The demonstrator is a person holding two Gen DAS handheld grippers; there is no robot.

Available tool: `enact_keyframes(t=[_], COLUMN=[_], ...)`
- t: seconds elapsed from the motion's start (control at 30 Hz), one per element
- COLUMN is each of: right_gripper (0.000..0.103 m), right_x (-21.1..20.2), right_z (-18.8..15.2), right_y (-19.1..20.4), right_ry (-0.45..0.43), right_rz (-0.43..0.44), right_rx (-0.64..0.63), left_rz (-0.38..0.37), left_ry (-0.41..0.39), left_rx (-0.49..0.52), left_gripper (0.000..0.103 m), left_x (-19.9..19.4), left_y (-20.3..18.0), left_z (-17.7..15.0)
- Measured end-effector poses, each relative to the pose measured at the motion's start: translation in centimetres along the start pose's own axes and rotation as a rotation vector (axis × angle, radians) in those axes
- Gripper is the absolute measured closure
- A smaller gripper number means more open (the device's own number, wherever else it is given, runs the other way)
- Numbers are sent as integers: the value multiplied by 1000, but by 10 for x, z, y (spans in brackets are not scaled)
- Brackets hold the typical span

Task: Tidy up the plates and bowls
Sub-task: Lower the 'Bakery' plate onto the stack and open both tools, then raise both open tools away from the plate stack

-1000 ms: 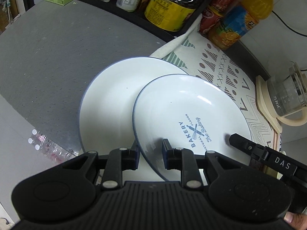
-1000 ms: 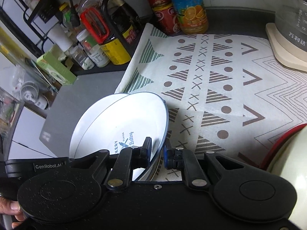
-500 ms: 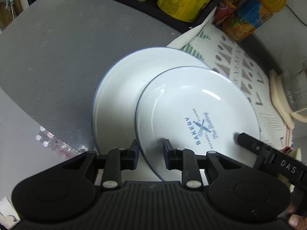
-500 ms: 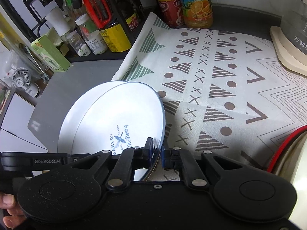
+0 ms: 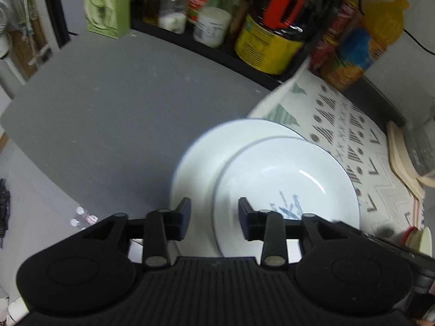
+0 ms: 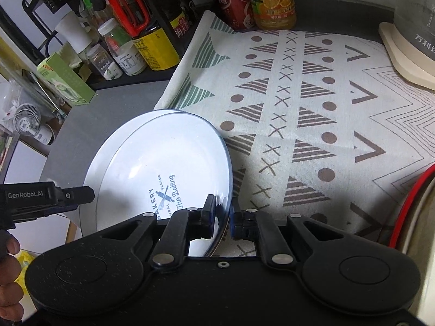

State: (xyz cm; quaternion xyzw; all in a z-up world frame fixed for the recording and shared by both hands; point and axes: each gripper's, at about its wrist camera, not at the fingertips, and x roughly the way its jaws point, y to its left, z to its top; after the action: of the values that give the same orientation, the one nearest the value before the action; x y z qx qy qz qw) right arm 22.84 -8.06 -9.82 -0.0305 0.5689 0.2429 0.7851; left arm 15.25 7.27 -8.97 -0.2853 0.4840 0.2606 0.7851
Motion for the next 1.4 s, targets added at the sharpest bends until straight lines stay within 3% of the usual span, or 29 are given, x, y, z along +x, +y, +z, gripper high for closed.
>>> enact_keyframes(t=[0.17,0.37,0.5,0.73,0.8,0.93,1.03,1.1,1.17,1.4], right_gripper=[84,72,69,66,62,36,24,19,15,11], right_x=[7,12,12,-6,-14,-35,-54,-69,-81,-112], right_z=[-2,-7,-6,-1,2,4,1,-2,-6,-19], right_y=[1,1,1,4,2,-3,-10,-17,-25,-51], right_ry=[18,26,28,-17,-46,-115,-173,-215,-253,-314], right_rz=[-5,-10,-19,-22,-18,-32,-67,-79,-92,-117], right_rx=[0,-1,9,6,15,37,42,56,75,122], left_rz=[34,9,-6,33,21,10,14,22,31,-14], left_ry=[25,41,41,10,5,-2,-37,-68,-95,-131], left_rx=[-33,-97,-120,-80,-72,-42,-35,-18,1,52], left_gripper=[63,63,63,63,63,62,52,32,21,18], left_x=[14,26,30,18,14,5,-6,-12,-17,-33], left_y=[11,27,30,23,22,13,5,-2,-10,-41], left_z=[-2,-7,-4,3,8,14,16,16,14,10])
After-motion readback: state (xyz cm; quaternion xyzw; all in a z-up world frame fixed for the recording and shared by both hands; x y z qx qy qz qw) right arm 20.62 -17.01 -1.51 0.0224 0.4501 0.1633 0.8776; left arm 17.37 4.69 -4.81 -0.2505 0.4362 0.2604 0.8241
